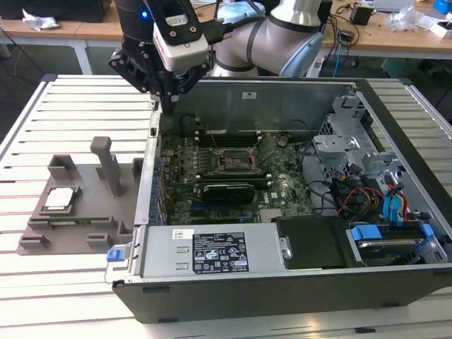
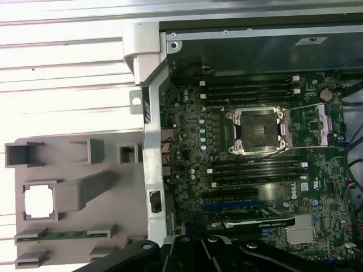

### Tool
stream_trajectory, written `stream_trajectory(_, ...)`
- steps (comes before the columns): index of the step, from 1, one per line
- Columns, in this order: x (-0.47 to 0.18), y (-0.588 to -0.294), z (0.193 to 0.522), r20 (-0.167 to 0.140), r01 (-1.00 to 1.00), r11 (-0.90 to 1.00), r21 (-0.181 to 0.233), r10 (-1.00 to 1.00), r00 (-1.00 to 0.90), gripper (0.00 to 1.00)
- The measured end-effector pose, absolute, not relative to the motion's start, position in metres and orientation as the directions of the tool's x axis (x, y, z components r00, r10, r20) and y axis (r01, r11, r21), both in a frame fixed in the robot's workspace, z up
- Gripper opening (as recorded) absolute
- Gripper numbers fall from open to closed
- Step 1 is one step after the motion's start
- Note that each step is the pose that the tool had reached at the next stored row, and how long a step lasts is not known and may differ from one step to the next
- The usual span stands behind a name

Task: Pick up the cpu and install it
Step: 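Reach for the cpu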

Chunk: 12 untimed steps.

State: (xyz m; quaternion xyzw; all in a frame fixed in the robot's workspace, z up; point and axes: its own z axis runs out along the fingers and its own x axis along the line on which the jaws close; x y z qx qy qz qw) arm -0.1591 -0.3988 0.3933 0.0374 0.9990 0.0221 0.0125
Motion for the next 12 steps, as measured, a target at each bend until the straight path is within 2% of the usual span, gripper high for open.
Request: stream_trajectory(12, -0.176, -0.399, 0.393, -0.023, 0.074, 0.996, 0.045, 0.075, -0.997, 0.11)
